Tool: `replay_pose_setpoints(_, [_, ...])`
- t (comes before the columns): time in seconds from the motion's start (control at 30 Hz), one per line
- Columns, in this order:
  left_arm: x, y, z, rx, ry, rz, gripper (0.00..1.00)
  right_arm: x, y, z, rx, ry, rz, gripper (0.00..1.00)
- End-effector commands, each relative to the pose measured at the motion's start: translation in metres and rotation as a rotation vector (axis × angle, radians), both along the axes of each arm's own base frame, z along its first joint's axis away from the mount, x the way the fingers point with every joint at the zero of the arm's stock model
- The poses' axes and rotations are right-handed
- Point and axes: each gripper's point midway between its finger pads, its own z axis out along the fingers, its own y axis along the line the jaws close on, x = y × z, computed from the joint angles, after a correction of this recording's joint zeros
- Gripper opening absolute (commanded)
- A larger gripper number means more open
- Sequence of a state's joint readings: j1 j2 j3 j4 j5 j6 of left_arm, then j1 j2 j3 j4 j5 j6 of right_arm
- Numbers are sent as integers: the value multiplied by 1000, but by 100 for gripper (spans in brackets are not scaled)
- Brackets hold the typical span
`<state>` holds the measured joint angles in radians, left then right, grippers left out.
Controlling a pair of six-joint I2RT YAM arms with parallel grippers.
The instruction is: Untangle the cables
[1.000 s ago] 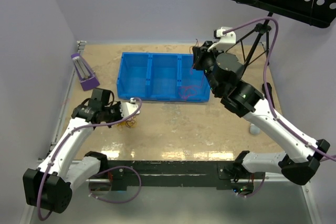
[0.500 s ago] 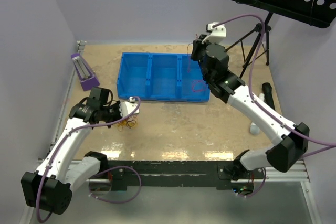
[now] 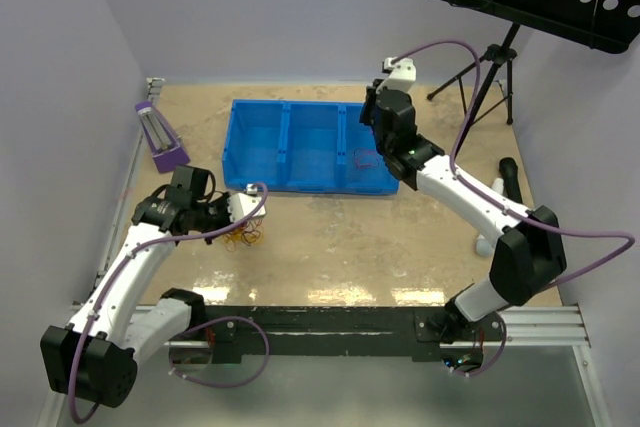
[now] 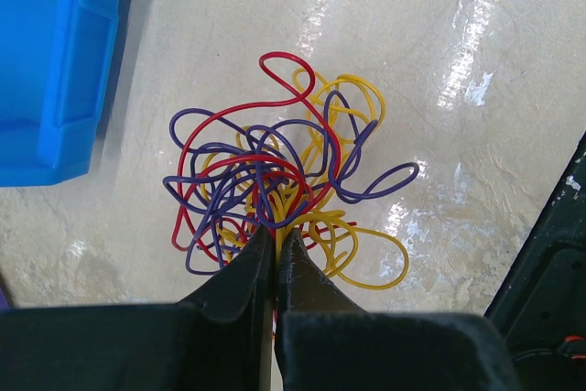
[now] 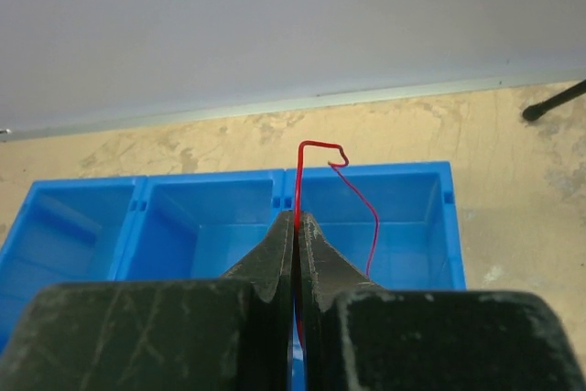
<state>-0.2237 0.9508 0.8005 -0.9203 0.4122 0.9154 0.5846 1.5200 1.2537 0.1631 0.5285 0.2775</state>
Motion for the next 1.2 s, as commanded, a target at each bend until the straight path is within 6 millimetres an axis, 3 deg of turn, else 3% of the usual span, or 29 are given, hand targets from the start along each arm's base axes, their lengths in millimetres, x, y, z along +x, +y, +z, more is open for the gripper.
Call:
replay_pose_setpoints(0.0, [5, -6, 18, -44, -31, 1, 0, 1, 9, -27, 65, 52, 10, 0])
replay_pose_setpoints(0.17, [8, -10, 24, -65, -37, 0, 0, -10, 8, -70, 93, 138, 9, 0])
replay_pose_setpoints(0.33, [9, -15, 31, -93, -35, -2, 0, -1, 6, -105, 35, 246, -42, 0])
replay_pose_setpoints(0.47, [9, -15, 33, -96, -34, 0, 1, 11, 14, -113, 43, 288, -50, 24])
replay_pose_setpoints(0.6, [7, -16, 35, -101, -33, -5, 1, 14, 15, -113, 51, 307, -52, 58])
replay_pose_setpoints(0.67, [7, -17, 38, -104, -41, -7, 2, 13, 17, -107, 60, 303, -48, 65])
replay_pose_setpoints(0.77, [8, -18, 42, -112, -46, -13, 2, 7, 19, -87, 92, 267, -8, 66])
replay_pose_setpoints(0.87, [8, -23, 44, -135, -39, -26, 3, -11, 26, -65, 129, 224, 89, 67])
replay_pose_setpoints(0.97, [10, -27, 45, -156, -36, -33, 5, -42, 39, -60, 143, 212, 219, 65])
replay_pose_setpoints(1.07, [12, -29, 45, -165, -33, -36, 6, -92, 67, -48, 140, 152, 452, 62])
replay_pose_setpoints(1.17, [14, -31, 48, -173, -43, -45, 5, -157, 104, -51, 121, 122, 756, 61])
